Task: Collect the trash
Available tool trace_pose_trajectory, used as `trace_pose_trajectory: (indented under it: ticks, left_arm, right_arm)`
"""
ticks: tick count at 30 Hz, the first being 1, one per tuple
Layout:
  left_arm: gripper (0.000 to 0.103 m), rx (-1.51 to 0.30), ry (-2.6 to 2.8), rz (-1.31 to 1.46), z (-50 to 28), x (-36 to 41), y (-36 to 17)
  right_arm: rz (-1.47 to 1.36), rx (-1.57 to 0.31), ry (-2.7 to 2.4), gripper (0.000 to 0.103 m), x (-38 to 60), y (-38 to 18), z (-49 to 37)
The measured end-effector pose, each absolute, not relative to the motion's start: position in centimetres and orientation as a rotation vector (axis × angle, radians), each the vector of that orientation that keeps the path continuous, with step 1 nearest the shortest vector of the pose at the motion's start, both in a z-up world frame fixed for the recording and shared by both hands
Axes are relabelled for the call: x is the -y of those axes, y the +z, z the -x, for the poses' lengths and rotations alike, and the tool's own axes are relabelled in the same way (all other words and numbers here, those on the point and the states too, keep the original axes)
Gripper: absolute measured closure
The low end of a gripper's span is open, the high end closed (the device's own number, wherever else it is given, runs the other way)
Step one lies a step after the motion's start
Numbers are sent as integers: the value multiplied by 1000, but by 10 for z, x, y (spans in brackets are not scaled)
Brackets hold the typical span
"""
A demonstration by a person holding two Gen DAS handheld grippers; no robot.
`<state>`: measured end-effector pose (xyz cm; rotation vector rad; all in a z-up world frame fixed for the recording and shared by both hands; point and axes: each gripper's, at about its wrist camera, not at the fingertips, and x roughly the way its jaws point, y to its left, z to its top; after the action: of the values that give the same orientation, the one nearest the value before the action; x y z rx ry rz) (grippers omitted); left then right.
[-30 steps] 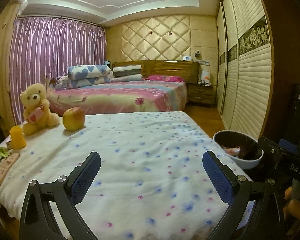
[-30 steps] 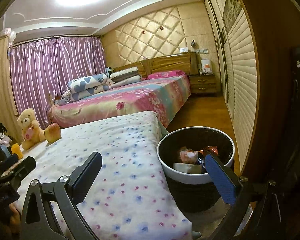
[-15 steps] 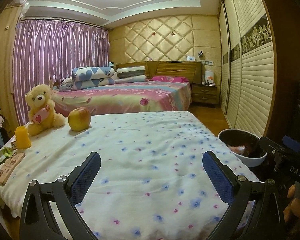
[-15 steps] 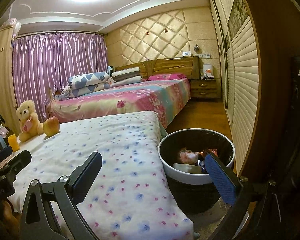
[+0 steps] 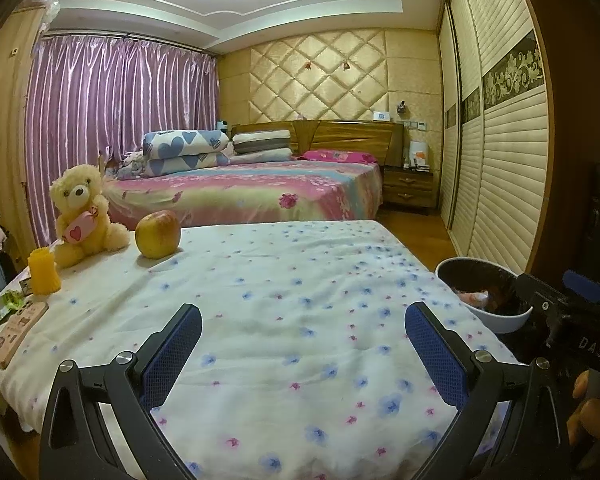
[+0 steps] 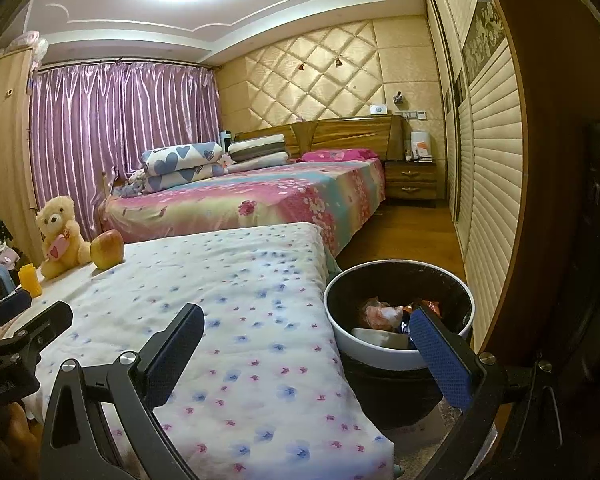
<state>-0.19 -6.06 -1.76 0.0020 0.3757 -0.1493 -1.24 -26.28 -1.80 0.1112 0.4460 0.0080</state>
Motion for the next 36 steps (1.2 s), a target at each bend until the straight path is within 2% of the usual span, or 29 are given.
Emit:
trace_pose_trajectory:
  ticks: [36]
  left_arm:
    - [1, -368, -159, 3, 0, 53, -22]
  right_arm:
    - [-110, -463, 17, 0, 260, -18, 11]
